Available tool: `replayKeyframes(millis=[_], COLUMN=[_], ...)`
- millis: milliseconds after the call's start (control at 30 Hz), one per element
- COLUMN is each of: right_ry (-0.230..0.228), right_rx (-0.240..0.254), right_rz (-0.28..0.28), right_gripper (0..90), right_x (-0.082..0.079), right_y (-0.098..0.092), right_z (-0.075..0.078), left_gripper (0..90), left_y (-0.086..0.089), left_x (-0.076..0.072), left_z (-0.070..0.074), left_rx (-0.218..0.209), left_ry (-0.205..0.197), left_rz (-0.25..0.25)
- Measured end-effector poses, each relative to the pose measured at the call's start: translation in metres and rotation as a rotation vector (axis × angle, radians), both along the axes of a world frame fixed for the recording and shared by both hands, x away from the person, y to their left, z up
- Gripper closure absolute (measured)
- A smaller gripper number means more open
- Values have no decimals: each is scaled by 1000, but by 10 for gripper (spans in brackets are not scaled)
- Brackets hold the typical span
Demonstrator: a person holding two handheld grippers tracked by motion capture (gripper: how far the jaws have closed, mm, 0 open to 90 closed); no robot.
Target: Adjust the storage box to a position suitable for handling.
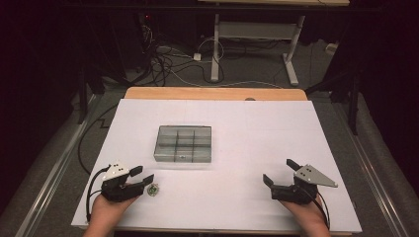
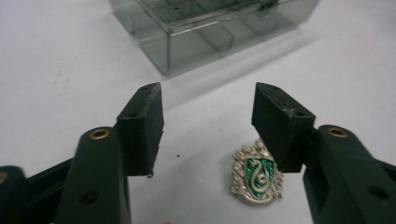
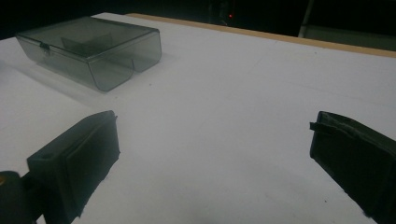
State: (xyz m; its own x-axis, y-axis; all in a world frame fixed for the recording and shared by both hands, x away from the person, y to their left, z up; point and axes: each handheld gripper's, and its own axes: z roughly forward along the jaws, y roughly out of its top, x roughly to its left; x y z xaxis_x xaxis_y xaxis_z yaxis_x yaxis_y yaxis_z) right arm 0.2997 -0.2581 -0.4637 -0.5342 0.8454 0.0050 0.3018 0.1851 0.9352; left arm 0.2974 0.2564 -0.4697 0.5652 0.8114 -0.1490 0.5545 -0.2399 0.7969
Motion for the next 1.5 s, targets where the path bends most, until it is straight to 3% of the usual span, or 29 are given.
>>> replayKeyframes(millis=[167,367,533,567,667,700,733,800,833,900,933,1000,1233,1400,1500], right_ry=[5,15,35,39,47,55,55,66,66,63,63,70,49,45,53], right_rx=[3,3,2,2,6,1,1,-6,-6,4,4,4,1,11,16], right_rz=[-6,-8,-3,-4,2,12,12,15,15,17,17,13,23,26,28], right_gripper=[113,181,304,372,443,529,529,670,670,795,795,900,900,900,900], right_x=[-4,-7,-10,-11,-12,-12,-12,-14,-14,-15,-15,-16,-19,-20,-20], right_y=[-5,-9,-13,-14,-15,-16,-16,-17,-17,-19,-19,-20,-22,-22,-22], right_z=[1,1,1,1,1,1,1,1,1,3,3,4,5,7,6], left_gripper=[551,647,772,778,803,836,836,872,872,873,873,875,875,875,875], left_y=[-3,-6,-8,-9,-10,-10,-10,-10,-10,-11,-12,-14,-15,-16,-16], left_x=[5,9,12,13,14,14,14,16,16,17,18,21,39,59,67], left_z=[-1,-2,-3,-3,-3,-3,-3,-2,-1,2,3,7,15,28,32], left_rx=[-13,-25,-35,-37,-34,-36,-39,-46,-50,-50,-52,-43,-26,-6,-11], left_ry=[12,6,8,9,-1,-5,-6,-3,-4,-13,-16,-18,-8,-41,-37], left_rz=[45,27,14,15,26,32,37,55,60,61,63,68,78,77,80])
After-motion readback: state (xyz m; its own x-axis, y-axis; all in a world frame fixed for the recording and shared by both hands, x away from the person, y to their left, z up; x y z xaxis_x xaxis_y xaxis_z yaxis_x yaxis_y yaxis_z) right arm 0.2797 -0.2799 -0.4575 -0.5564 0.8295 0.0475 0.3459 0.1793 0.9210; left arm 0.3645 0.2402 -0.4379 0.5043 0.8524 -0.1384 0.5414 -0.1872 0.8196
